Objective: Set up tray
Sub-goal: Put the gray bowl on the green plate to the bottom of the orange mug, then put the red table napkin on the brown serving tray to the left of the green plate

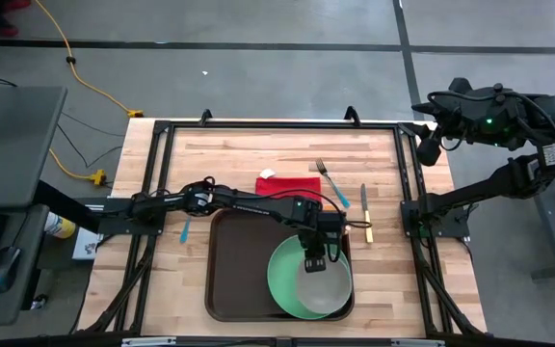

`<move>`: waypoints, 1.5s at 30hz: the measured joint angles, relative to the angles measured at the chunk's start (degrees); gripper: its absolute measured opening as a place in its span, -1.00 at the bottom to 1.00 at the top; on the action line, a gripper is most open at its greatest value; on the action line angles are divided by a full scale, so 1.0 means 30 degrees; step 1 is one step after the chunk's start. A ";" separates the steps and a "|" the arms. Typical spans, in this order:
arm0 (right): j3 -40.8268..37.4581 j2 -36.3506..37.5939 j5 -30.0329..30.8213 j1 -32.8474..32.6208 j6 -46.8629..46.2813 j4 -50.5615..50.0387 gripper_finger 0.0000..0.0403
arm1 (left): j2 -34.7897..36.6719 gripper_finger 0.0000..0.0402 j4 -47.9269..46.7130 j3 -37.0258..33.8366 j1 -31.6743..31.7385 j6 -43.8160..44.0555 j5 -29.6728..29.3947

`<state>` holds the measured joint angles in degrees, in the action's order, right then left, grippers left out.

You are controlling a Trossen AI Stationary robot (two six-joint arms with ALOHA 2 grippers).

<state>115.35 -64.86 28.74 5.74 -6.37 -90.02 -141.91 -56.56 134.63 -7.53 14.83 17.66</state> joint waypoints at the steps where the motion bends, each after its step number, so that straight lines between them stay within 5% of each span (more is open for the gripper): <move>1: 0.0000 0.0000 -0.0061 0.0000 0.0031 0.0000 -0.05 | -0.0007 -0.50 -0.0017 0.0000 0.0000 -0.0011 0.0003; 14: 0.0000 0.0015 -0.0699 0.0000 0.0138 0.0006 -0.05 | 0.1791 -0.37 -0.0459 0.0000 0.0408 -0.1493 -0.0715; 24: 0.0000 0.0036 -0.0775 0.0000 0.0138 0.0001 -0.05 | 0.5037 -0.37 -0.6883 0.0021 0.2342 -0.4246 -0.7693; 36: -0.0002 0.0044 -0.1034 0.0000 0.0117 0.0001 -0.05 | 0.5237 -0.37 -0.8135 -0.0082 0.7673 -0.8024 -0.5378; 45: -0.0004 0.0044 -0.1292 0.0000 0.0069 0.0000 -0.05 | 0.4962 -0.25 -0.7752 -0.0575 1.0194 -1.4873 -0.1639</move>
<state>115.34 -64.73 24.86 5.74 -6.16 -90.02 -127.02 -79.82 132.90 23.05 -29.79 12.74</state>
